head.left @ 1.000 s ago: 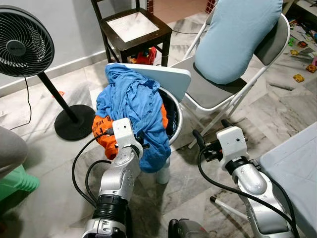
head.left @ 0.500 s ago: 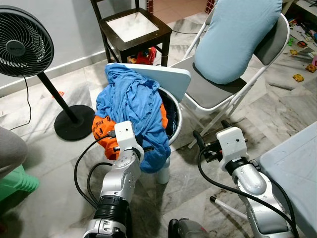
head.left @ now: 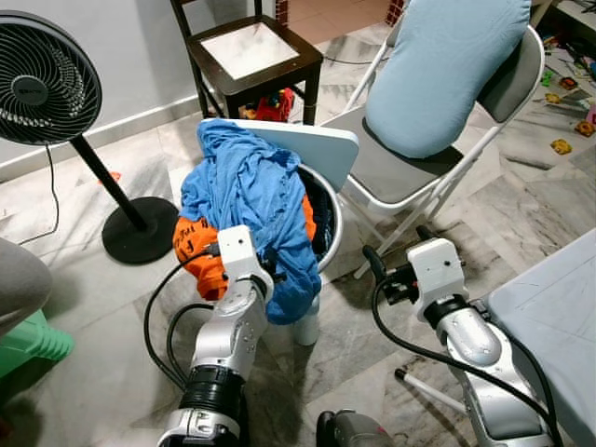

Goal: Hang hanger

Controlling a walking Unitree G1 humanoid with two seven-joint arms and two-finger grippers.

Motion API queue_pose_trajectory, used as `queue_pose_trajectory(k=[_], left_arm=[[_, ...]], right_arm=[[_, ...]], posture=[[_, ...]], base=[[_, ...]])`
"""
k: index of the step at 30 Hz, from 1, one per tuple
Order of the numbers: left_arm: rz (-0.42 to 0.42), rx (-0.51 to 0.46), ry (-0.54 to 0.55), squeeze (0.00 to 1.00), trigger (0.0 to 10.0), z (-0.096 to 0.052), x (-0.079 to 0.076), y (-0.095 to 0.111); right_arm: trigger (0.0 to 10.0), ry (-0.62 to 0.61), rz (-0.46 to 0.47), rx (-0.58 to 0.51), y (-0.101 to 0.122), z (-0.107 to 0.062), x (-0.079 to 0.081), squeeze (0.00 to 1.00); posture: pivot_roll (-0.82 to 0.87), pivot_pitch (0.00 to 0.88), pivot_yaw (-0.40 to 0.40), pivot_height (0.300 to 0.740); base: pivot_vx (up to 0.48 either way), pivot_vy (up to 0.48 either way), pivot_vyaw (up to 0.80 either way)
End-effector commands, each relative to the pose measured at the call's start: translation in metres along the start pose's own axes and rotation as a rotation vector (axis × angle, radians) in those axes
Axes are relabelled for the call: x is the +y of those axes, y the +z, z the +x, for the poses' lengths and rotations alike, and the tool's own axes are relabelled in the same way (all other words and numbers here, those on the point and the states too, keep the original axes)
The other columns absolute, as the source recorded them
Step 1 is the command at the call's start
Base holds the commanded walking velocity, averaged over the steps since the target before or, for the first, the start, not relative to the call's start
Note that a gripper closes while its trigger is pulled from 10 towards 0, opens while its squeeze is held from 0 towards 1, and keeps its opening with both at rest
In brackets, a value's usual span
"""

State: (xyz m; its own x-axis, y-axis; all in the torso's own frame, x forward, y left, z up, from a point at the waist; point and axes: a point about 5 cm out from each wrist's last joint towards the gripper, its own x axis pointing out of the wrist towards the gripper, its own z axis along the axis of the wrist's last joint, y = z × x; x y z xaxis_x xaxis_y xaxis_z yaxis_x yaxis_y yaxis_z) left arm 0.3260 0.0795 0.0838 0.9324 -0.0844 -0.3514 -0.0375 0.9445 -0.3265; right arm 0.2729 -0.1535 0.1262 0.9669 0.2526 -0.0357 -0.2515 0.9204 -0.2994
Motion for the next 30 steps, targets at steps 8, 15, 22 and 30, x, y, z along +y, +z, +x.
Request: queue_pose_trajectory(k=[8,15,22,30], left_arm=[[0.018,0.009,-0.016,1.0,10.0,0.005,-0.003,-0.003],[0.01,0.013,-0.107,0.0,4.5,0.013,-0.009,-0.006],[0.0,0.031,-0.093,0.0,0.0,0.015,-0.007,-0.01],[-0.022,0.018,-0.047,0.0,0.0,0.012,-0.005,-0.014]], right_arm=[[10.0,-0.002,-0.005,0.007,-0.002,-0.003,-0.001,0.0],[10.0,-0.001,-0.003,0.007,-0.002,-0.003,0.001,0.0],[10.0,-0.007,-0.005,0.01,-0.003,-0.004,-0.001,0.0],[10.0,-0.005,-0.003,0.01,-0.003,-0.004,0.0,0.0]], posture=[[-0.17,0.229,-0.033,0.74],[-0.17,0.231,-0.034,0.74],[-0.18,0.233,-0.032,0.74],[-0.17,0.236,-0.034,0.74]], base=[[0.0,0.0,0.0],[0.0,0.0,0.0],[0.0,0.0,0.0],[0.0,0.0,0.0]])
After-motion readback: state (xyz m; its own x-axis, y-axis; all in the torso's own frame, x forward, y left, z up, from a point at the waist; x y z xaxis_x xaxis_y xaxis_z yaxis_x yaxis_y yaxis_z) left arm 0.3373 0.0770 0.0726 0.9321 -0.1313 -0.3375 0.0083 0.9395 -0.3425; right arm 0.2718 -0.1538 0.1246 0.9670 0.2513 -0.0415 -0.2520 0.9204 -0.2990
